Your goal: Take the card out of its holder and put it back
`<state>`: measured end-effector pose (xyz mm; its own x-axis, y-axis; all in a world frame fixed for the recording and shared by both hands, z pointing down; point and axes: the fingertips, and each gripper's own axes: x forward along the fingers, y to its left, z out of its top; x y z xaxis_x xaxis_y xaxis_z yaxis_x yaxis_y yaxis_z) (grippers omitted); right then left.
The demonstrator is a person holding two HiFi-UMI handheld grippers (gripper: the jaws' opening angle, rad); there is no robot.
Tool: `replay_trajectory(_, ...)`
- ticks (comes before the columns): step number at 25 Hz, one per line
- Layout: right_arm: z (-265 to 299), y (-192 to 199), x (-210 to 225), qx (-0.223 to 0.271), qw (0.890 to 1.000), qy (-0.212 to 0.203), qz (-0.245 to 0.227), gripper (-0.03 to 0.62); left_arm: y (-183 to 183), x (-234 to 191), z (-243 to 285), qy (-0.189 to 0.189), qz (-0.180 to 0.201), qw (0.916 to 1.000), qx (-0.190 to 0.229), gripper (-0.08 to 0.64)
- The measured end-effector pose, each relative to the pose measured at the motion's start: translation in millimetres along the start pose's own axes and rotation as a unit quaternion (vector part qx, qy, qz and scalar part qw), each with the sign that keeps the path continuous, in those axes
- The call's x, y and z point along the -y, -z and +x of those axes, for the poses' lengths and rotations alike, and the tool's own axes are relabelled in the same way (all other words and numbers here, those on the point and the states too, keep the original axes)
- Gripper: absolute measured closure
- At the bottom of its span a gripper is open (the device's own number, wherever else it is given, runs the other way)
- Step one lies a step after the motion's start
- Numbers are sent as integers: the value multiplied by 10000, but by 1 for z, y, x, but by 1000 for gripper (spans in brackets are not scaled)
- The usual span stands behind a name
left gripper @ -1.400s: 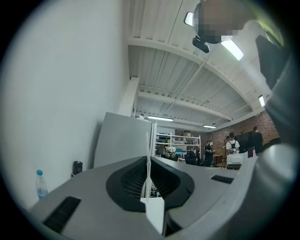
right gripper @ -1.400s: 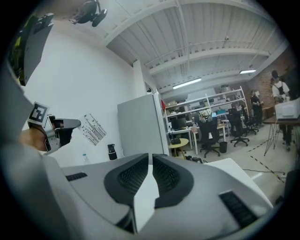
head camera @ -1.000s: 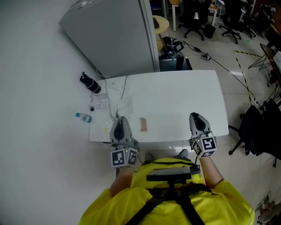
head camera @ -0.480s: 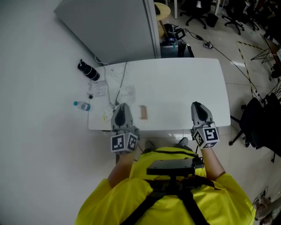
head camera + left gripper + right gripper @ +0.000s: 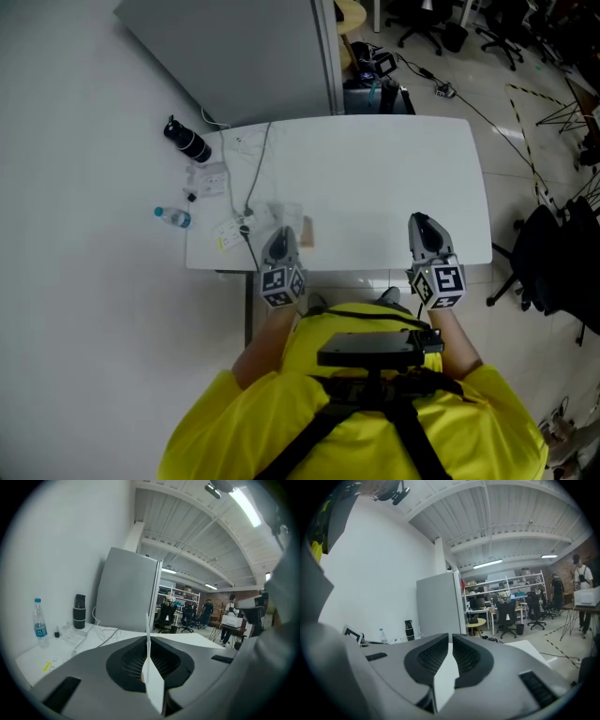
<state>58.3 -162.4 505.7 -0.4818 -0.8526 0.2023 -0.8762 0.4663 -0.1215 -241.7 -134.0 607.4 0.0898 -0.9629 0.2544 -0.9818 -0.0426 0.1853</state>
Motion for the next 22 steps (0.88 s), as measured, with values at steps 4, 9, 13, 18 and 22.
replay_trajectory(4,-3,10,1,-101,9999,42,35,560,36,-15,5,-167,-146,9993,-296,552)
replay_trajectory(9,-6,16,6,-185,9997,111,61,558,53,-19,10,-346,-264,9979,-479,552)
replay_trajectory(13,-9,22,7,-260,9995,130,107,560,62,-19,9,-454,-208,9974,-516,552)
replay_trajectory(18,-7,24,4,-294,9995,63,96,558,61,-21,6,-614,-302,9962,-540,551)
replay_trajectory(22,-6,25,2,-309,9995,30,106,560,66,-22,2,-715,-461,9949,-538,551)
